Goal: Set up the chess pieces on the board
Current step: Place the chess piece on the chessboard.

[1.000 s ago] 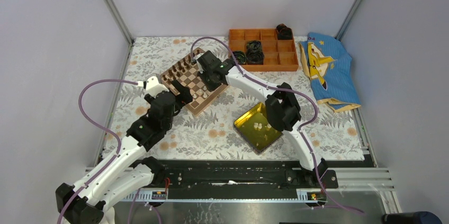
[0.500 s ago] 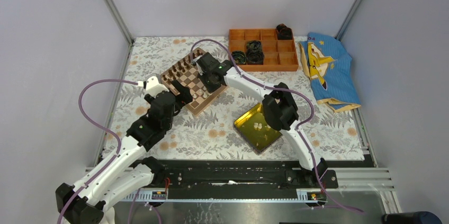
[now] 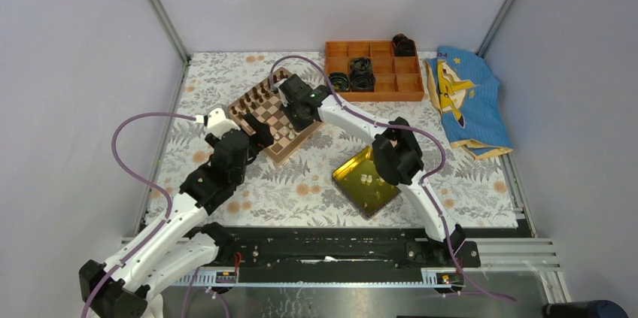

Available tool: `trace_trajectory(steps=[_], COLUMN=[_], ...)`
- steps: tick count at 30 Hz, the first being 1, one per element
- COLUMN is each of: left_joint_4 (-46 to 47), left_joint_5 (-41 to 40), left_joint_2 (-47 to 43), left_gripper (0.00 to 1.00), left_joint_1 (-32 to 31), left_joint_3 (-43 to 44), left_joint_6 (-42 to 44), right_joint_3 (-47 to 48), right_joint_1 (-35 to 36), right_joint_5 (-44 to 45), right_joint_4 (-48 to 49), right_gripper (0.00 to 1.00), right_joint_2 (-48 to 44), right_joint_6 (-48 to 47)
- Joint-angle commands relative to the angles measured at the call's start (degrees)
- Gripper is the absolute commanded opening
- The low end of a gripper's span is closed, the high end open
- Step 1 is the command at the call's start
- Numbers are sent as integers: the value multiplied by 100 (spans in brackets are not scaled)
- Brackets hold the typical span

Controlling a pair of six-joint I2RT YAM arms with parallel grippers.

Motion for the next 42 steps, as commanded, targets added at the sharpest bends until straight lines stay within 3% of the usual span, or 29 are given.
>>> trace_trajectory(steps=[1,11,16,33,42], left_joint_4=[65,87,95,117,108], left_joint_5=[-162,-149,-149,-149,-158], left_joint_2=[-16,4,22,89,88], left_gripper=[99,99,99,99,99], left_joint_1=[-43,-44,-44,-43,-43], left_joint_3=[124,115,107,92,98], left_joint_6=[-12,-12,-3,-10,-6], right_joint_3=[214,172,182,168,129], right_joint_1=[-49,-45,-47,-56,-53], right_joint_5=[-119,-107,-89,-119,-111], right_joint_4=[14,27,30,43,118], right_gripper=[1,20,22,2,0], right_joint_2=[55,60,69,73,0], right_joint_6=[-16,-31,-41,-96,-96])
